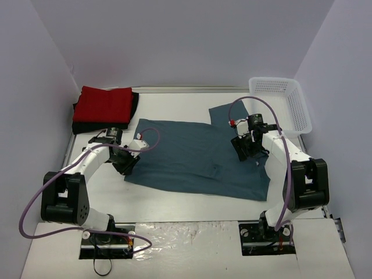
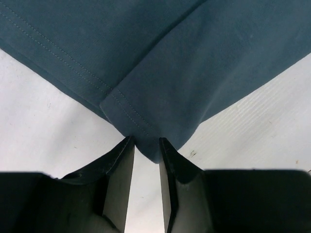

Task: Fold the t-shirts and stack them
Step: Fold the flattened tshirt in 1/3 of the way

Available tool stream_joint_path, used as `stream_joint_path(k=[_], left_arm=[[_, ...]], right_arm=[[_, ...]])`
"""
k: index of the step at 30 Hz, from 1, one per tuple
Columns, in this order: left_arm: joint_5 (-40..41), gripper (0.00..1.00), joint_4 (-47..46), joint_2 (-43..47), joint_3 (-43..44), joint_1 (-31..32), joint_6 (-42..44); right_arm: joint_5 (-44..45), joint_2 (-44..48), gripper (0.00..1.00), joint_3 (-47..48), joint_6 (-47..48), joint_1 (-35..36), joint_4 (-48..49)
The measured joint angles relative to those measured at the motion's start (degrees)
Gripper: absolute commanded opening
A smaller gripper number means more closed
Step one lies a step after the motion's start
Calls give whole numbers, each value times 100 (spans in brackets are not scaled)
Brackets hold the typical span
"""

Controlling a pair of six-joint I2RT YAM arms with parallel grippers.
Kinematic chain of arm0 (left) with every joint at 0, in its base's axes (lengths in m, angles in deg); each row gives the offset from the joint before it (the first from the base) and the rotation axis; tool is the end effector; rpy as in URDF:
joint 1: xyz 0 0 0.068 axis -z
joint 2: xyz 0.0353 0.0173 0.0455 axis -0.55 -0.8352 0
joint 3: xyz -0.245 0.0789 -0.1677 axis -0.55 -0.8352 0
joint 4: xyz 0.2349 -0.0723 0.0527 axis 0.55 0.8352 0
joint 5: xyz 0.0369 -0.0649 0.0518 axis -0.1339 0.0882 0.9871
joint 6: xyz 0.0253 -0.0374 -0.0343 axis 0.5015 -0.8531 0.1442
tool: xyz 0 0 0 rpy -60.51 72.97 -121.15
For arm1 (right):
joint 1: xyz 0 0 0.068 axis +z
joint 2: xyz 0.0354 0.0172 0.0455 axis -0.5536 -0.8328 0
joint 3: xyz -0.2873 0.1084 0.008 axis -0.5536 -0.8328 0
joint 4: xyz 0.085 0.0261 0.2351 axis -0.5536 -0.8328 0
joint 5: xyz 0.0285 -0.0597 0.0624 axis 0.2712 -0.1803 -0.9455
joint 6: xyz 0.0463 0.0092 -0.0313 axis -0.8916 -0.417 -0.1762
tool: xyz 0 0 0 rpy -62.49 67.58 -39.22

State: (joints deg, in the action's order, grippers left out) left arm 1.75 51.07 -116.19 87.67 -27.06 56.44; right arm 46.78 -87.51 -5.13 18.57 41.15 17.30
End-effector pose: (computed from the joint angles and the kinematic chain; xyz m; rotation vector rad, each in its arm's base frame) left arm 0.2451 -0.0435 0.2400 1.0870 2.4415 -0.4261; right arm 0.3062 0.0477 0.2517 -0.7246 2.4288 0.1301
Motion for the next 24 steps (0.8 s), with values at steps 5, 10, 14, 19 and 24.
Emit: stream_joint_path(k=[5,10,14,19,24], left_arm=[[-9,3,-7,-63,4,0,-26],[-83,2,11,-59,4,0,-11],[-155,2,79,22,4,0,7],[-201,2,343,341,4,0,164],[-195,2,608,654,-24,0,367]], right_arm=[[28,-2,55,0,0,0,-2],[63,-59,54,0,0,0,0],[81,-90,54,-7,0,0,0],[109,-90,54,-20,0,0,22],[120,-90,54,-28,0,2,28]])
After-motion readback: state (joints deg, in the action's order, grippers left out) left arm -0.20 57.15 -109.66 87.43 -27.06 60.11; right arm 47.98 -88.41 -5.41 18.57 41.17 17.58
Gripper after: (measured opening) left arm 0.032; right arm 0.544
